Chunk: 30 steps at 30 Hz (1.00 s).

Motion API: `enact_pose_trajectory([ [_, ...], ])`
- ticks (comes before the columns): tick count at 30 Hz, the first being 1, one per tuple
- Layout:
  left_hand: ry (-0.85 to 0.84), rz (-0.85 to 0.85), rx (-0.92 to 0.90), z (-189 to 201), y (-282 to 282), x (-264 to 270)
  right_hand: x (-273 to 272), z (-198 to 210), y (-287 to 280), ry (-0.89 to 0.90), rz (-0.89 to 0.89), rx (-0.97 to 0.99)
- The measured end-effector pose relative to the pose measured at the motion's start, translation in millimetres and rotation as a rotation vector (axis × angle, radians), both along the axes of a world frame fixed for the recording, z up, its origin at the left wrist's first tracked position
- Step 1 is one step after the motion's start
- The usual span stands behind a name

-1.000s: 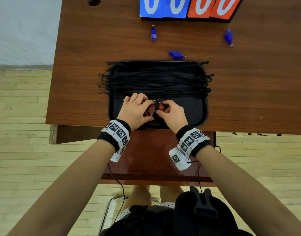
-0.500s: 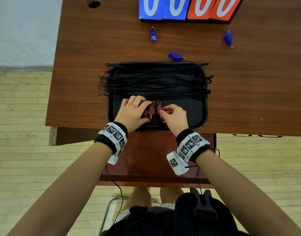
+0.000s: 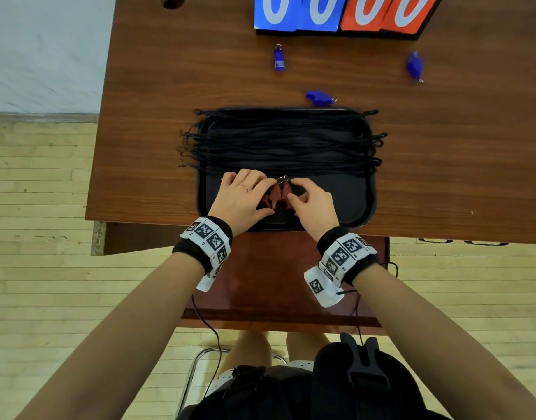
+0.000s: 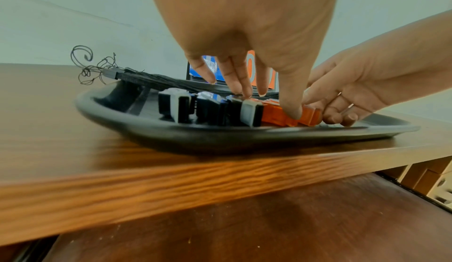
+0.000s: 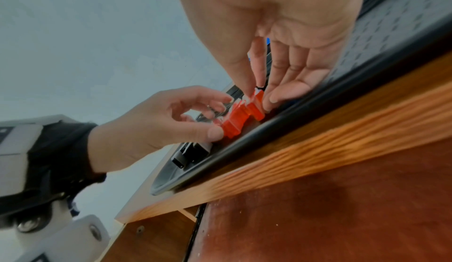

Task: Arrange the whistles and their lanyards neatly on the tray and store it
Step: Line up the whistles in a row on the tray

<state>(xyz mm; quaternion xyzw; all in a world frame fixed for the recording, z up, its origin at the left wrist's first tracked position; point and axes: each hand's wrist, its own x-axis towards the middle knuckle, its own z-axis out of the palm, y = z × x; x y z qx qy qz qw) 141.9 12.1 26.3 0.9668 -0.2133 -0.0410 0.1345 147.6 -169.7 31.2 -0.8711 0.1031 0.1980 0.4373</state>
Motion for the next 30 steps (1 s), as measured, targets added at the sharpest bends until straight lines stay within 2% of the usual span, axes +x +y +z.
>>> enact_pose_trajectory([
  [5, -0.039, -0.022, 0.023, -0.4, 8.3, -1.3, -0.4, 2.1, -0.3, -0.031, 0.043, -0.001],
  [13, -0.086, -0.068, -0.040, -3.2, 6.0, 4.0, -0.1, -0.9, -3.3, -0.048, 0.068, -0.028],
  [19, -0.047, -0.061, -0.070, 2.1, 9.2, 1.2, 0.9, 2.0, -3.4, -0.054, 0.094, -0.011],
  [23, 0.044, 0.051, -0.080, 9.5, 19.5, 0.6, -0.6, -0.3, -4.9, -0.073, 0.150, -0.034],
  [30, 0.087, 0.074, -0.010, 11.0, 36.5, -6.0, -4.9, 0.9, -3.7, -0.108, 0.220, -0.097],
])
